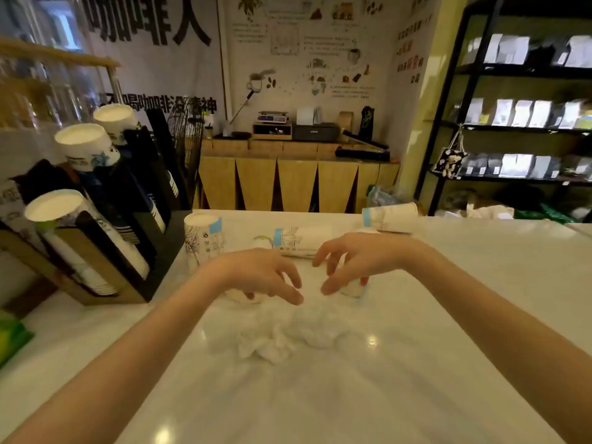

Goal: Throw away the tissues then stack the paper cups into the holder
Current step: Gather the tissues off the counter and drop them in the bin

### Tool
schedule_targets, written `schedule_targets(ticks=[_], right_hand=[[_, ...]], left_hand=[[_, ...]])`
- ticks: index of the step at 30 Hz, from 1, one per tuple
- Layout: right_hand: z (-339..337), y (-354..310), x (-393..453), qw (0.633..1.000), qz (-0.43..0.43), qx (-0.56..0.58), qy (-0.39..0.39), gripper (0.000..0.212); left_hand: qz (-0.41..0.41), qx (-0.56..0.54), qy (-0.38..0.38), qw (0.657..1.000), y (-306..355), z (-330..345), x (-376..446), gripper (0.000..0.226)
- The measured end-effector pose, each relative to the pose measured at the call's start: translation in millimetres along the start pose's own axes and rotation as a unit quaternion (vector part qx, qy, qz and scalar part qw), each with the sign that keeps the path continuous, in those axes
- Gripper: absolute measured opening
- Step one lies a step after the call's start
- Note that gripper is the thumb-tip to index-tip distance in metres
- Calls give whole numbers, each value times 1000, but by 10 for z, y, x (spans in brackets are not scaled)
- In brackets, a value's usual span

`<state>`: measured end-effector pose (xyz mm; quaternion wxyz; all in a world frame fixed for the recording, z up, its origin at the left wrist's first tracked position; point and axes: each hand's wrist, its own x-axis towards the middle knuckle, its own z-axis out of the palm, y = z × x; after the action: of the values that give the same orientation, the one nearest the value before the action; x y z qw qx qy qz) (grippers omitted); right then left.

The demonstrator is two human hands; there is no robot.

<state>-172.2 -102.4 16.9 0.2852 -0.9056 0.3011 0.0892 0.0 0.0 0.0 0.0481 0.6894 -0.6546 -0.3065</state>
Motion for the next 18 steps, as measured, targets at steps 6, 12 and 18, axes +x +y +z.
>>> schedule_targets(ticks=[6, 12, 18], right_hand=[[542, 114, 183, 995, 12, -98, -2, 58], [761, 183, 196, 992, -30, -113, 38, 35], [903, 191, 122, 987, -76, -115, 81, 28]], left_hand=[[-55, 109, -1, 993, -153, 415, 41, 48], [-41, 133, 91, 986, -220, 659, 23, 33], [-39, 101, 197, 974, -263, 799, -32, 33]])
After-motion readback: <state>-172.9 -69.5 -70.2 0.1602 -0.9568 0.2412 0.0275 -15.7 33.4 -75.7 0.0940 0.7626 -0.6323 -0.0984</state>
